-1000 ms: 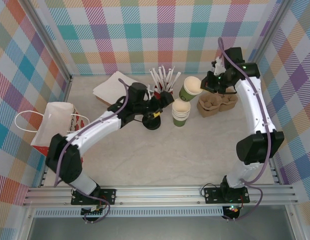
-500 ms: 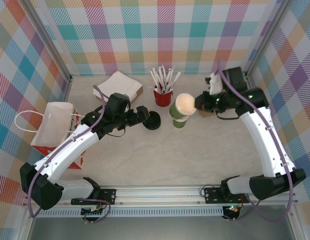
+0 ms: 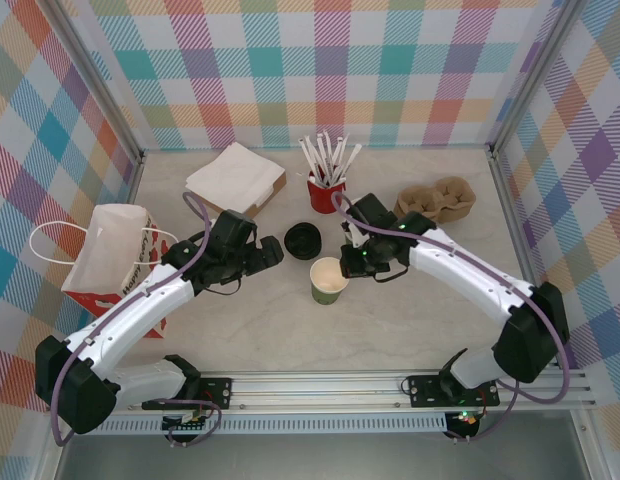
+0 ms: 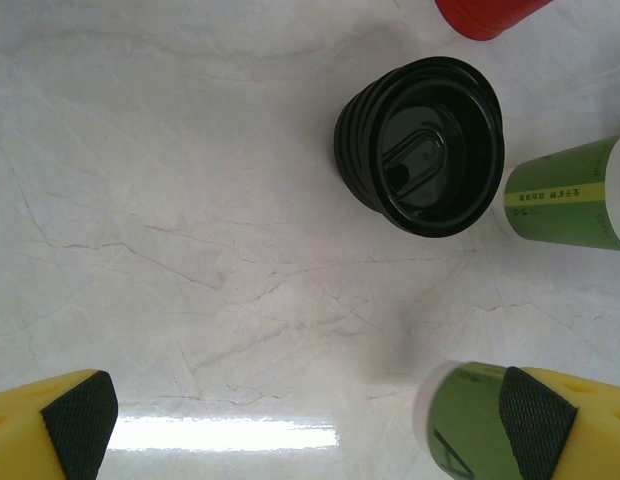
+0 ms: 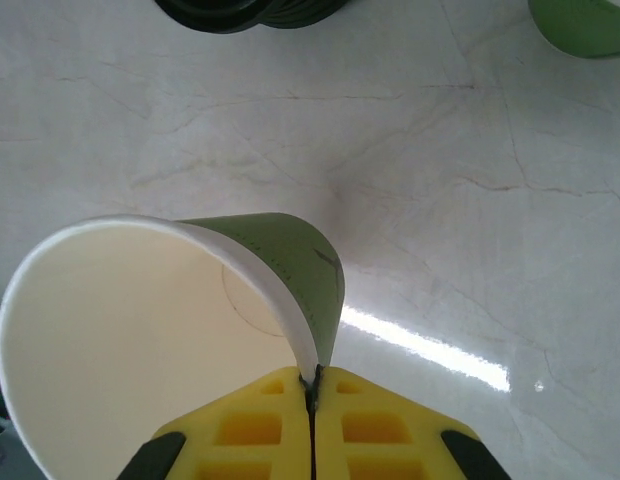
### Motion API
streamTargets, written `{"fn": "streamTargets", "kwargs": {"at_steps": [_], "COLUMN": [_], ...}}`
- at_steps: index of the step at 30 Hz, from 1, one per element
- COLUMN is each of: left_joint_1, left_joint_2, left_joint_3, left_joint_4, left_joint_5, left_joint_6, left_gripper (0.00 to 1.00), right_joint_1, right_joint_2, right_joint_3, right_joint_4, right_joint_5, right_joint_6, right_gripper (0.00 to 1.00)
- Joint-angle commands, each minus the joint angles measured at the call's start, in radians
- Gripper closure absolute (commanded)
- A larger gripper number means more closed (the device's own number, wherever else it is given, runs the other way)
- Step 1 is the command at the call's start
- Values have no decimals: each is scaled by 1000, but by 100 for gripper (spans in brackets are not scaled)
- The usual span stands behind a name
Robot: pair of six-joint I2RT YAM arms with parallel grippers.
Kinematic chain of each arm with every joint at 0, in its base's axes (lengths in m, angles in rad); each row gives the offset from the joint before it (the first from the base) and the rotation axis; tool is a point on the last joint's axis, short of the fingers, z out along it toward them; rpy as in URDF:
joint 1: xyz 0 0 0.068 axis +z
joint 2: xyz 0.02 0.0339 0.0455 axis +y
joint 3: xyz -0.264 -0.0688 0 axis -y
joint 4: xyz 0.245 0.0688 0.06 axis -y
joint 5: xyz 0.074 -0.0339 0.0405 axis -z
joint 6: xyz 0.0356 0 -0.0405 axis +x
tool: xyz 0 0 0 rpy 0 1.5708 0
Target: Pack the takeout coffee
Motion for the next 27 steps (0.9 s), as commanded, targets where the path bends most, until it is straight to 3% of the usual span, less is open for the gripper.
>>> {"fn": "streamTargets", "kwargs": {"at_steps": [1,7,12,27], "left_joint_1": [8,8,8,77], "left_joint_2": [-14,4,31,251], "left_joint_3": [-14,2,22,158], "left_joint_4": [-4,1,0,52], "left_joint_5": [-24,-21,-15,113], "left_joint_6": [-17,-14,-10,74], "left_gripper": [0,0,0,4], "right_joint_1": [17,30,31,30], "right_joint_2": [42,96,82,-188], "right_joint_3": [-13,-18,-10,116], "right_joint_4": [66,65,48,-87], "right_joint_5": [65,62,62,218], "right_joint_6": [10,10,7,-22], "right_gripper": [93,90,77,43]}}
